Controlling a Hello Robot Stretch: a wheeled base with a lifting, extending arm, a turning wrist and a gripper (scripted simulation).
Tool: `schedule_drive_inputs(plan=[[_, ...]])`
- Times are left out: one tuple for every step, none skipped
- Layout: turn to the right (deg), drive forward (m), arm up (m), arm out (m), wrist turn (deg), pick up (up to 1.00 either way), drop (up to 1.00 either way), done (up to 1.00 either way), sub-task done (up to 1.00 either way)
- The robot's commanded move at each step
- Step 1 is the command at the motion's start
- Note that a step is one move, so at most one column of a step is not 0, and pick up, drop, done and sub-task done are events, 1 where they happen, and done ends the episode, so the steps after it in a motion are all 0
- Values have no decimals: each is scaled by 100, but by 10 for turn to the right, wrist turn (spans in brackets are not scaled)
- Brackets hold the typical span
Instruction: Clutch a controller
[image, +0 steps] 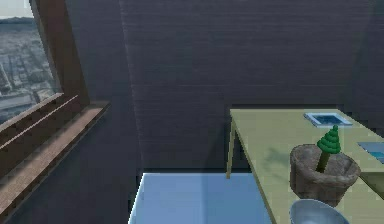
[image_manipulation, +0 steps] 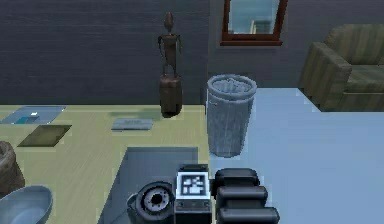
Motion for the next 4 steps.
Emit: schedule_drive_inputs(plan=[[0, 0, 0, 0, 450, 0, 0, 0, 0], [0, 0, 0, 0, 450, 0, 0, 0, 0], [0, 0, 0, 0, 390, 0, 0, 0, 0], [0, 0, -30, 0, 0, 0, 0, 0, 0]])
